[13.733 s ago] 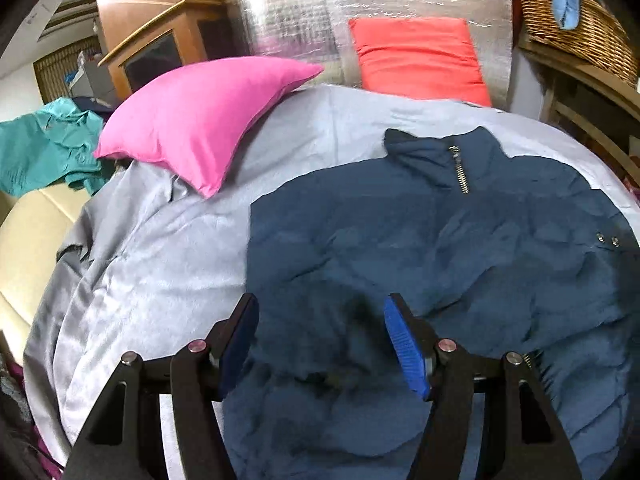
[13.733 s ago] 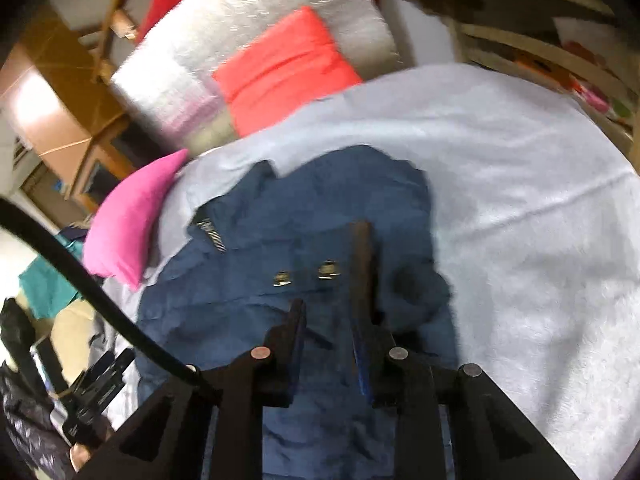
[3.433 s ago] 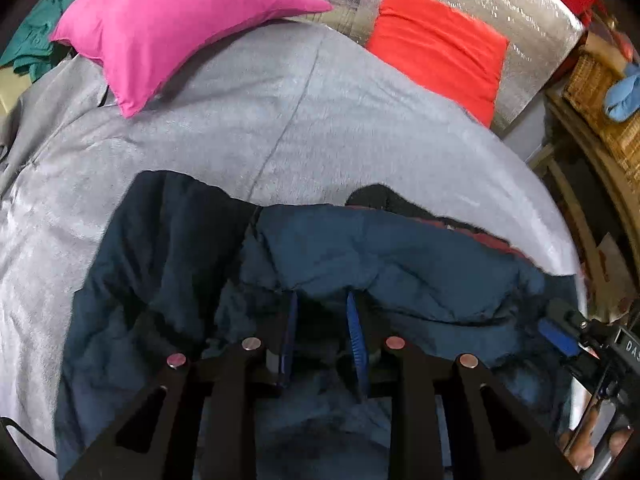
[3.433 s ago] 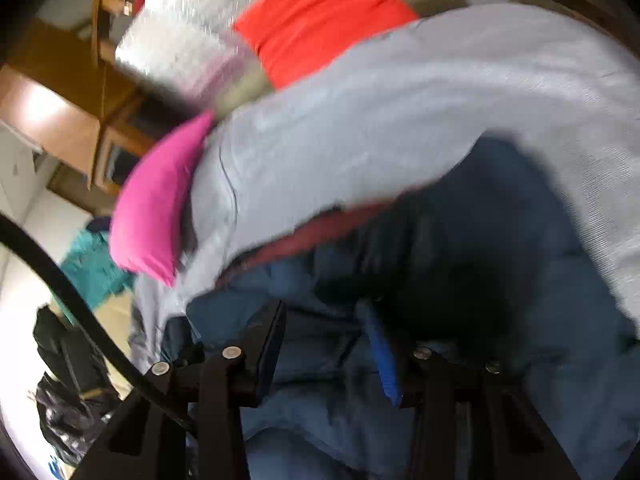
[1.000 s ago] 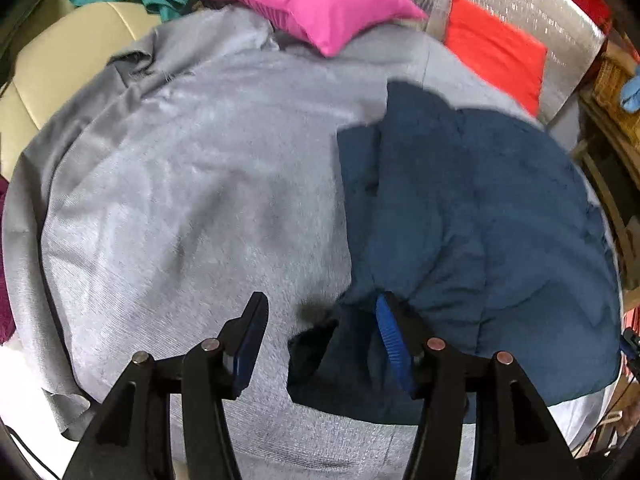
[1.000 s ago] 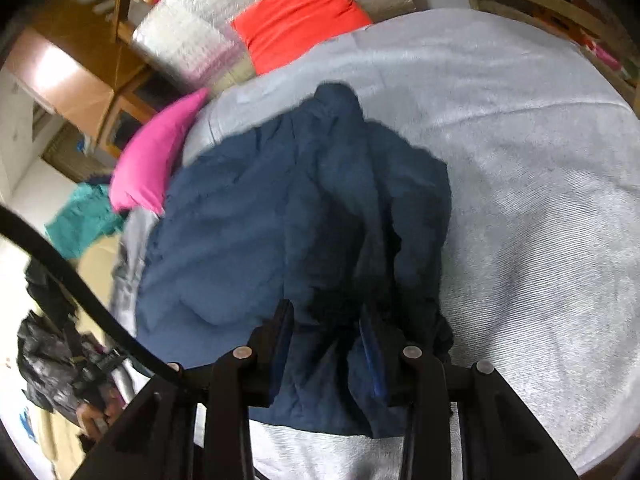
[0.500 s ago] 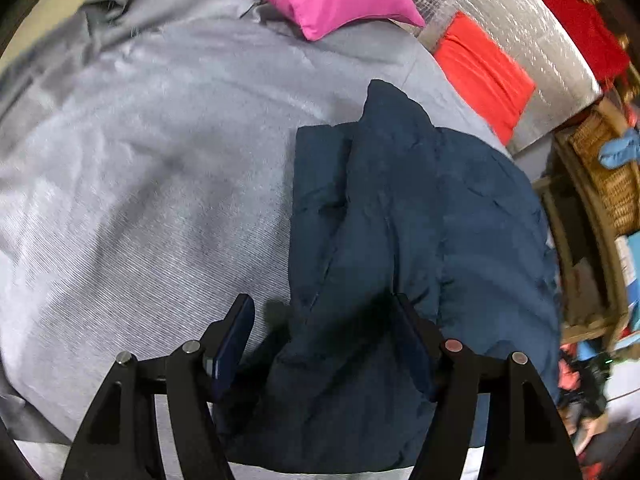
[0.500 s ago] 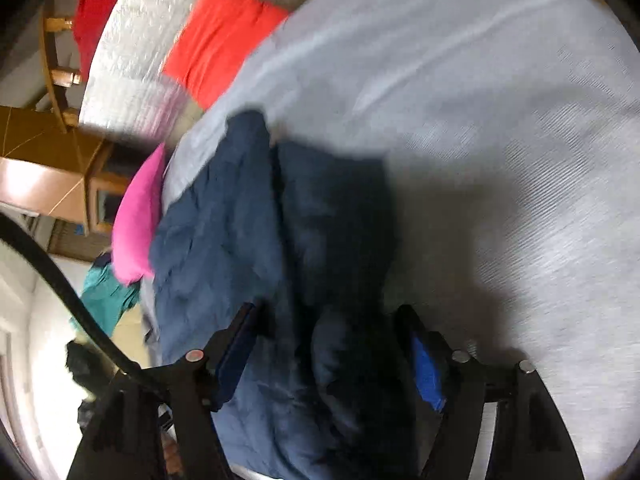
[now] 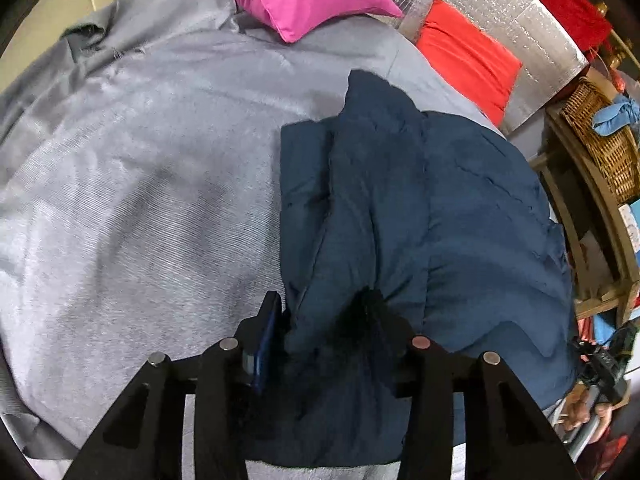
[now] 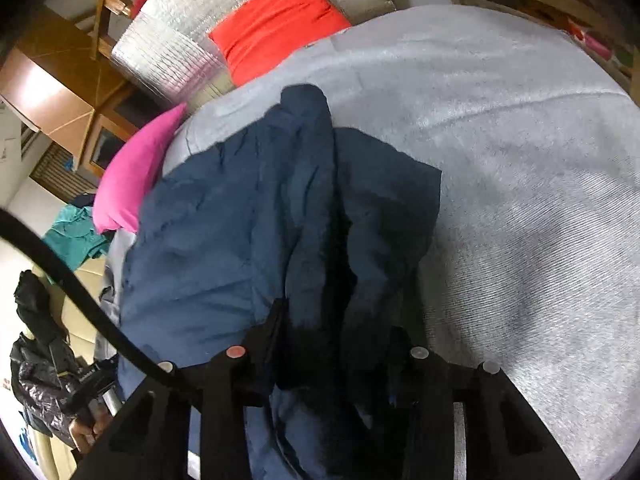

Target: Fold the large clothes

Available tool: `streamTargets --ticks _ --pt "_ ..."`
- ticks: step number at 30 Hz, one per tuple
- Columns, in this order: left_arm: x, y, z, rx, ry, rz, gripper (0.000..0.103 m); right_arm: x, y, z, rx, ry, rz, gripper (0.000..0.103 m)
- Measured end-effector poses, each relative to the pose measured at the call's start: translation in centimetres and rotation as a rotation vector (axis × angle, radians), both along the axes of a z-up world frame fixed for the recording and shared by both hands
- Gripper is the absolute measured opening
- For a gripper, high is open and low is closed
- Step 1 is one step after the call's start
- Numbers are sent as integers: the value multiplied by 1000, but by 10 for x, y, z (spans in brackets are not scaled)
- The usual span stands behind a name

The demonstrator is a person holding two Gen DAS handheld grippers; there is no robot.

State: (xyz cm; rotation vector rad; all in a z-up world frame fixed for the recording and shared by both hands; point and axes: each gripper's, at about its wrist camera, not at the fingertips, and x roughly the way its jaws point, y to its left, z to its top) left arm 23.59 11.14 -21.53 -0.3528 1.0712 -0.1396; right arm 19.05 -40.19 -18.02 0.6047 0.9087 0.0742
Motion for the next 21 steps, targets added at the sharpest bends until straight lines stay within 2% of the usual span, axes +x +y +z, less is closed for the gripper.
streamTargets --ticks 3,6,7,8,10,13,16,18,21 --pt "-11 -5 19 49 -45 34 46 -11 -9 15 -5 -13 -44 45" --pt "-29 -18 50 124 -182 46 46 -23 -7 40 -68 -99 -97 45" --pt "-37 -26 63 158 -253 40 47 -27 -4 49 -102 -150 -102 45" --pt "-41 -30 69 172 -288 33 52 -34 1 58 -121 -203 -84 45" --pt "-49 -47 79 204 -361 -8 58 -39 17 68 -133 -249 -28 45" --pt "-50 -74 73 252 -337 -97 58 -41 45 65 -154 -254 82 45" --pt "-45 -98 54 319 -272 -155 58 -29 65 46 -160 -163 150 45" --pt "-41 -108 36 366 -199 -169 59 -20 74 27 -166 -84 169 45" --pt "-36 -109 21 387 -164 -174 63 -14 78 15 -189 -46 178 46"
